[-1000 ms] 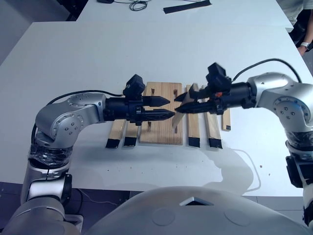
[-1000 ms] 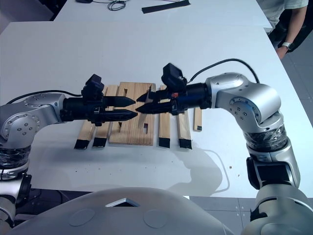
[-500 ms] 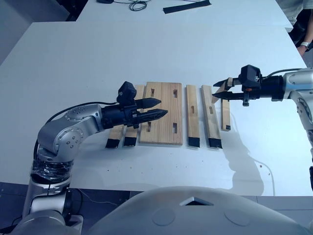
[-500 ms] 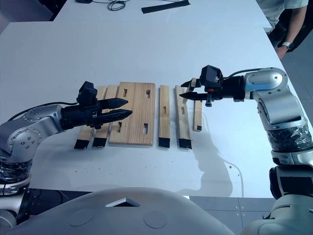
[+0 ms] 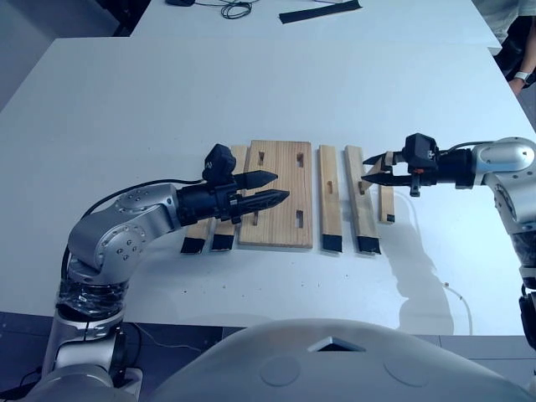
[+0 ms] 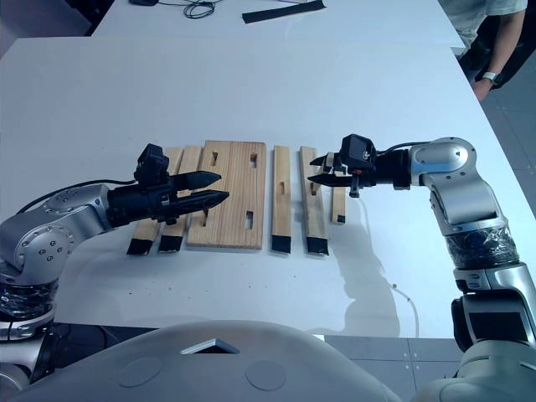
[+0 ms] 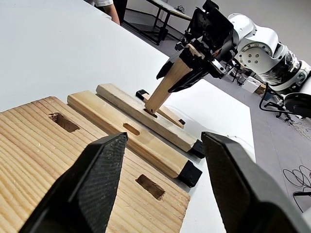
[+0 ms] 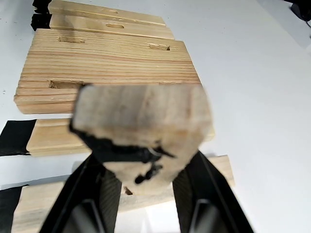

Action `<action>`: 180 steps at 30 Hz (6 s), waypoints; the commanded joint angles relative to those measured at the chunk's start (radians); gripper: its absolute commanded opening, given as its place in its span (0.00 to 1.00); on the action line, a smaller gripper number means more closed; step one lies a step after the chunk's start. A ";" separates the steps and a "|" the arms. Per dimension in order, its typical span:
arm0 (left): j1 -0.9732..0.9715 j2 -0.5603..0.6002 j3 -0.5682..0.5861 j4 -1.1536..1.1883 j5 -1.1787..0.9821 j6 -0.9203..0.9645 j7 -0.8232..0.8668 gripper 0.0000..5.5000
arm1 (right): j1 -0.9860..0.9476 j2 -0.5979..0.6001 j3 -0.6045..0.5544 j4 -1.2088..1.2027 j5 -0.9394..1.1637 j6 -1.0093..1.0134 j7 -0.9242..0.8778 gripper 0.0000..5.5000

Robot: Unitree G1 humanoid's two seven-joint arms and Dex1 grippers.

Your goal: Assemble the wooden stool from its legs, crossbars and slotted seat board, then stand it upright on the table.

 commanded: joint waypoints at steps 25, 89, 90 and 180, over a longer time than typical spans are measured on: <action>-0.048 0.011 -0.012 0.010 -0.010 0.026 0.003 0.51 | 0.014 0.047 0.054 0.136 -0.008 0.110 0.066 0.24; -0.121 0.018 0.004 0.065 -0.025 0.093 -0.015 0.51 | 0.077 0.193 0.038 0.379 -0.078 -0.089 -0.133 0.64; -0.118 0.018 0.004 0.063 -0.024 0.091 -0.014 0.51 | 0.077 0.183 0.028 0.342 -0.054 -0.061 -0.117 0.64; -0.077 -0.044 0.081 0.114 0.002 0.063 0.049 0.51 | 0.209 0.018 -0.146 -0.667 0.661 0.629 -0.216 0.51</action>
